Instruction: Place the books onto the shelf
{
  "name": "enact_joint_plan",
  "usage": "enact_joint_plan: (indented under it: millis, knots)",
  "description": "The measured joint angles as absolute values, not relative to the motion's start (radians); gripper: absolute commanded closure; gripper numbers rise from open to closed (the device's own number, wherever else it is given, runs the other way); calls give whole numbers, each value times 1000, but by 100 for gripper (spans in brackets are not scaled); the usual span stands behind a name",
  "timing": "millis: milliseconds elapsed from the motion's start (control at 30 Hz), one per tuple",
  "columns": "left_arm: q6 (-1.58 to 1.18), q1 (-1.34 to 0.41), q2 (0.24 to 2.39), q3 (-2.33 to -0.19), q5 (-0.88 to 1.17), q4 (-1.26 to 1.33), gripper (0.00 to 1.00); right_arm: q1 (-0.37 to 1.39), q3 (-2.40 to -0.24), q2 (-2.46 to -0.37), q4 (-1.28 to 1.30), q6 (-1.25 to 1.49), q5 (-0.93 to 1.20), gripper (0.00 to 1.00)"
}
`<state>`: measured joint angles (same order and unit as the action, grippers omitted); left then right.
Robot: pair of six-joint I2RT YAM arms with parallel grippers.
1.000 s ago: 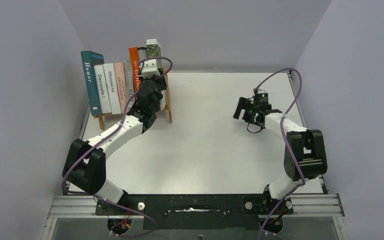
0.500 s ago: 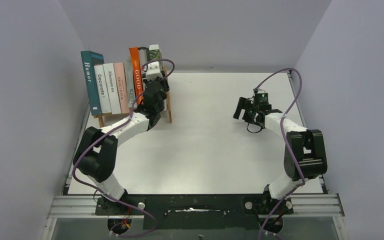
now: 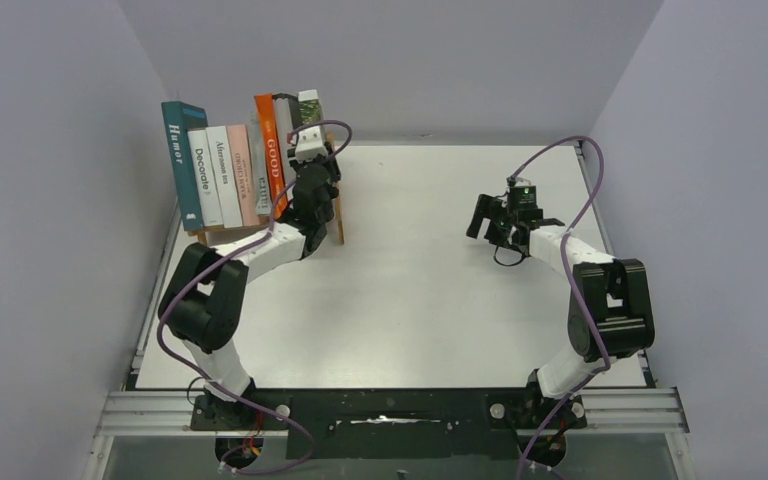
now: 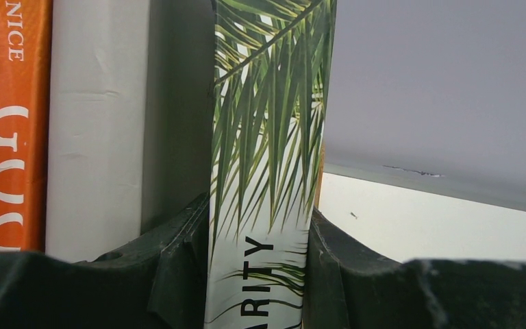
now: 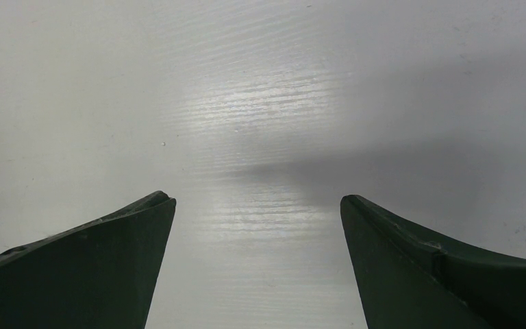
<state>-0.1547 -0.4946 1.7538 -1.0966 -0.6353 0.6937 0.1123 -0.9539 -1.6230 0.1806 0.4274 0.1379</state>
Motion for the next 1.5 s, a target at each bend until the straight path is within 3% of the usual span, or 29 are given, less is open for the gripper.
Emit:
enact_joint_plan:
  millis: [100, 200, 333, 433, 667, 767, 833, 1033, 1233, 1333, 1500]
  knots:
    - [-154, -495, 1765, -1103, -640, 696, 97, 112, -954, -1623, 181, 427, 138, 1]
    - [-153, -495, 1765, -1106, -646, 691, 78, 112, -954, -1623, 181, 427, 138, 1]
    - [-145, -495, 1753, -1110, -646, 666, 40, 112, -954, -1623, 180, 428, 138, 1]
    - [-130, -505, 1725, -1110, -657, 629, 33, 112, -954, -1623, 180, 428, 138, 1]
    - [-46, -531, 1636, -1142, -693, 580, 31, 113, -954, -1623, 180, 429, 138, 1]
    - [-2, -549, 1602, -1195, -714, 551, 24, 113, -954, -1623, 181, 428, 138, 1]
    - [25, -573, 1570, -1237, -729, 517, 20, 113, -954, -1623, 181, 428, 138, 1]
    - [-1, -646, 1446, -1451, -677, 275, 20, 124, -954, -1608, 186, 424, 133, 2]
    - [-97, -640, 1335, -1663, -623, 35, 20, 141, -915, -1396, 165, 445, 16, 2]
    - [-121, -640, 1276, -1673, -587, -47, 20, 142, -883, -1242, 131, 459, -64, 2]
    - [-120, -643, 1182, -1612, -461, -93, 20, 142, -883, -1158, 107, 460, -133, 2]
